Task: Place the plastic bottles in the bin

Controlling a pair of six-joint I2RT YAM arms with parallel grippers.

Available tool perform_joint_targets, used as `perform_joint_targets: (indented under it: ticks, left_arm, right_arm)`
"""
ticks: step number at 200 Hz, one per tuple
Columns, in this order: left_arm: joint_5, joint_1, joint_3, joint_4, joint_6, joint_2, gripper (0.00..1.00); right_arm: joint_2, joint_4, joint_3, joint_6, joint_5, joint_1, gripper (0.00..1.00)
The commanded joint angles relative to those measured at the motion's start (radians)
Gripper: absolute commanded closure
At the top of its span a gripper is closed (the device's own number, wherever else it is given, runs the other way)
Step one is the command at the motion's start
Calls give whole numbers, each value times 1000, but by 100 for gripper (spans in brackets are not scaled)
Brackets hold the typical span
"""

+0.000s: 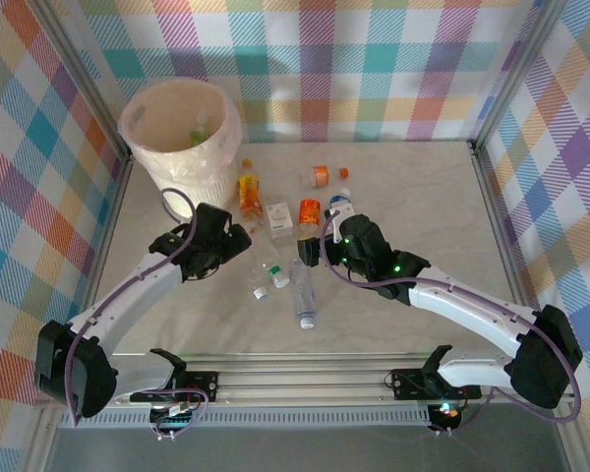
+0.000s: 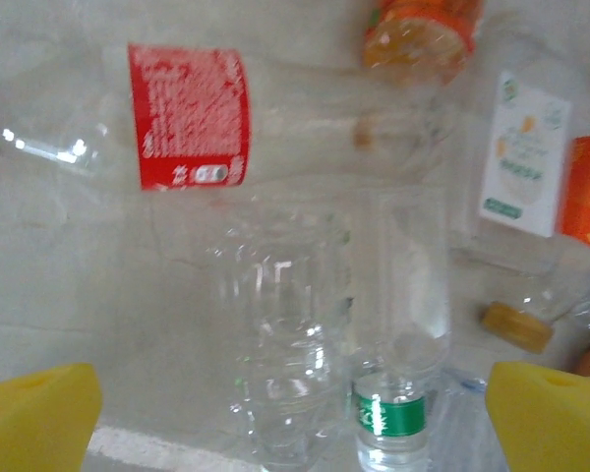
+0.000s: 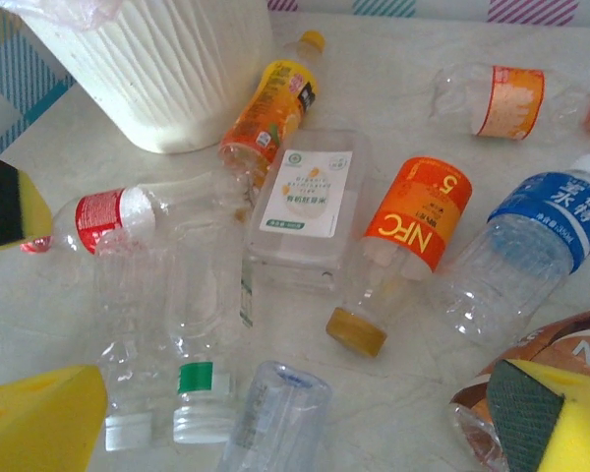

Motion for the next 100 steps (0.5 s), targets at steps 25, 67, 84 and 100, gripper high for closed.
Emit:
perform_joint_targets:
  ticks: [25, 67, 84, 100]
  left_arm:
    - [66, -13, -32, 44, -10, 111, 0]
    - [76, -9, -42, 144, -38, 222, 2]
    - [78, -8, -53, 176, -48, 262, 4]
    - [86, -8, -76, 218, -63, 291, 7]
  right_arm:
    - [-21, -21, -10, -10, -30, 3, 0]
    - [-2, -13, 4, -21, -107, 3, 0]
    - [2, -36, 18, 1, -97, 3, 0]
    - [-1, -50, 22, 9, -96, 4, 0]
